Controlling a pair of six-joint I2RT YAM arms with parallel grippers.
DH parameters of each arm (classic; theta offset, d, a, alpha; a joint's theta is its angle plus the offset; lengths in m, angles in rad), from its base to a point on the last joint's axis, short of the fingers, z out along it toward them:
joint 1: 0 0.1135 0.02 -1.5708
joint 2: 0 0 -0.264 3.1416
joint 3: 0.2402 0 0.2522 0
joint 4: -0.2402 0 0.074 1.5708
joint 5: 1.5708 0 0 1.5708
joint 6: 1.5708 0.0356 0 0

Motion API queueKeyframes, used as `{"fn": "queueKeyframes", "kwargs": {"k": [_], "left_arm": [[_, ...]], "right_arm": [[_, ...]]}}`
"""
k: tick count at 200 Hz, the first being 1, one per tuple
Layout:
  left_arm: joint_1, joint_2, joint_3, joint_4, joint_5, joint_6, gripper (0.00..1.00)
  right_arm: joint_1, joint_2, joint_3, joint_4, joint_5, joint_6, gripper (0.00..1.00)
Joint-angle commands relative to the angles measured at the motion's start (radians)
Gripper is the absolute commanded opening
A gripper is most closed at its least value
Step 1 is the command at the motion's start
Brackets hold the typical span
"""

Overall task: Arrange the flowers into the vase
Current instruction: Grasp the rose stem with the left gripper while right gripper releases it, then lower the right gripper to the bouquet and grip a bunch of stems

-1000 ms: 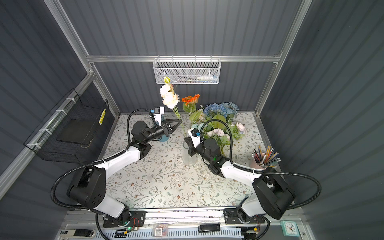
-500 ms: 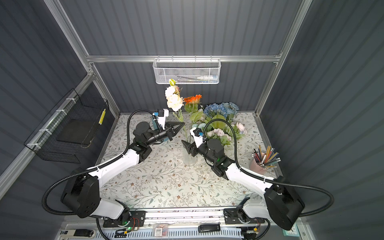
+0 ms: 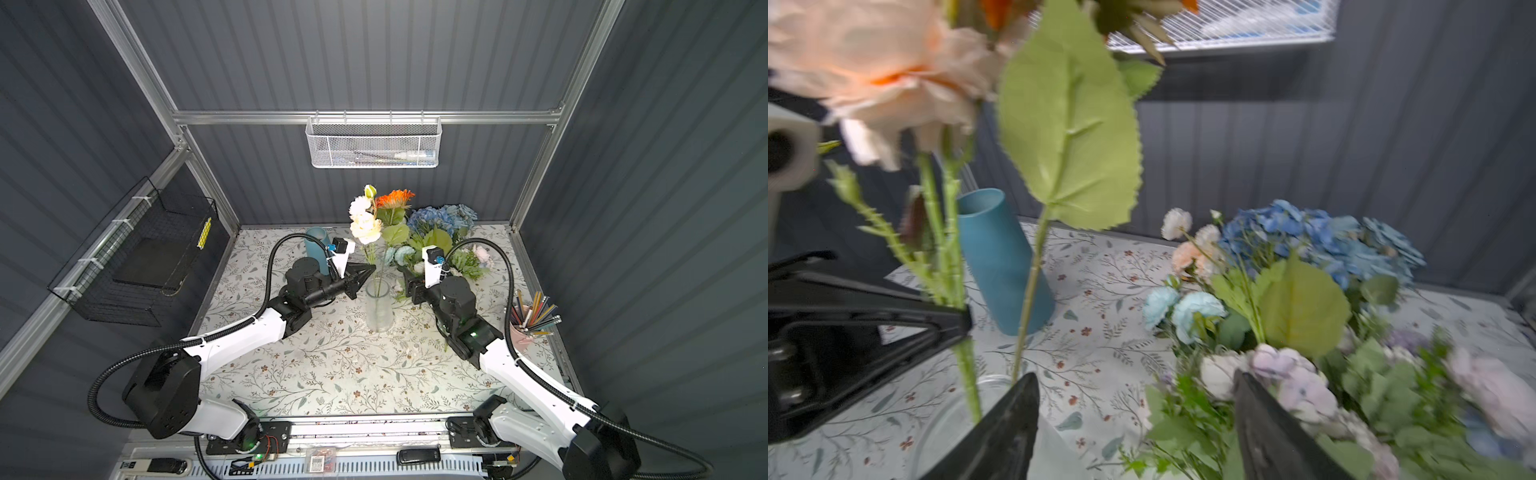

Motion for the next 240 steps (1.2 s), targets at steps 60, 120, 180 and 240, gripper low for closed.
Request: {"fn": "queueKeyframes", "kwargs": {"k": [60,120,180,240], "left_arm": [[-0.002,-0.016,0.005,-0.006,-0.051,-0.04,0.88],[-0.002,-0.151,-0.01,-0.169,-0.198,-0.027,0.99],[-0.001,-0.164,0.019,-0.213,-0.287,-0.002,0.99],[0.001,-0.155,0.011,-0.204,-0.296,-0.011,0.99]], "right_arm": [[-0.148,0.031,-0.06,-0.249,-0.148,0.217,0.57],[-0.159,0.108,-0.059,-0.399,-0.21,0.231,0.32],[-0.178,0.272,-0.004,-0.45,-0.192,0.261,0.25],[-0.181,0.293,0.007,-0.458,-0.15,0.256,0.29]]}}
